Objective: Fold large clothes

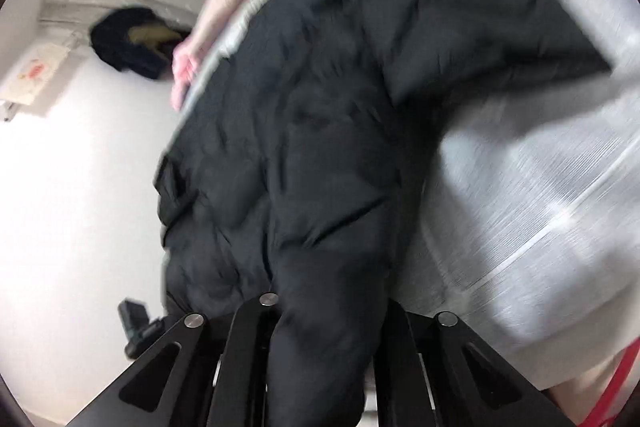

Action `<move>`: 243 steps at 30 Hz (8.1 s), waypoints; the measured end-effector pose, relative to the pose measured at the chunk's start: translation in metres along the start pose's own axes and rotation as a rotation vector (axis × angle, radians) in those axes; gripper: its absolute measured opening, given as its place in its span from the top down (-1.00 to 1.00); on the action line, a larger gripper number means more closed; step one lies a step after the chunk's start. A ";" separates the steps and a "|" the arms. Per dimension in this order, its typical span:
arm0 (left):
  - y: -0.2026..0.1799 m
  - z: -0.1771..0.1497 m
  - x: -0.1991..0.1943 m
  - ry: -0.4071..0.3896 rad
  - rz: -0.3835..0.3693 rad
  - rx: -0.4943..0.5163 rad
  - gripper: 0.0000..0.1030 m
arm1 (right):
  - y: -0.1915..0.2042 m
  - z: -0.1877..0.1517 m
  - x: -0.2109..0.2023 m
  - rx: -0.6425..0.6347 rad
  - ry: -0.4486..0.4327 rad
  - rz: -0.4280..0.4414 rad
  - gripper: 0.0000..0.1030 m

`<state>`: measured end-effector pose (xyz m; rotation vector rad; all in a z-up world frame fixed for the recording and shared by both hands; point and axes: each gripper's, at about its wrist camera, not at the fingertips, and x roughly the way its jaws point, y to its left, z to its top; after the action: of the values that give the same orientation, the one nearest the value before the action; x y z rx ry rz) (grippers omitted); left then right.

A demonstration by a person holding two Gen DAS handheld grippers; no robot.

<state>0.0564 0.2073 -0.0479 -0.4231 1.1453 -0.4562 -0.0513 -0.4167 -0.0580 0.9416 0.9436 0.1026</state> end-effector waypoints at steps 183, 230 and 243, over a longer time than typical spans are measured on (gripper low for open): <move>-0.022 0.151 0.061 -0.329 0.608 0.019 -0.49 | 0.059 0.070 0.047 -0.205 -0.167 -0.358 0.22; -0.194 0.074 0.149 0.114 -0.142 0.626 0.09 | 0.057 0.034 0.013 -0.453 0.035 -0.135 0.26; -0.257 0.012 0.220 0.147 -0.033 0.862 0.02 | 0.079 0.004 0.106 -0.637 0.115 -0.416 0.24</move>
<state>0.1099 -0.1263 -0.0732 0.3486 0.9742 -0.9603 0.0406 -0.3221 -0.0681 0.1468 1.1031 0.0957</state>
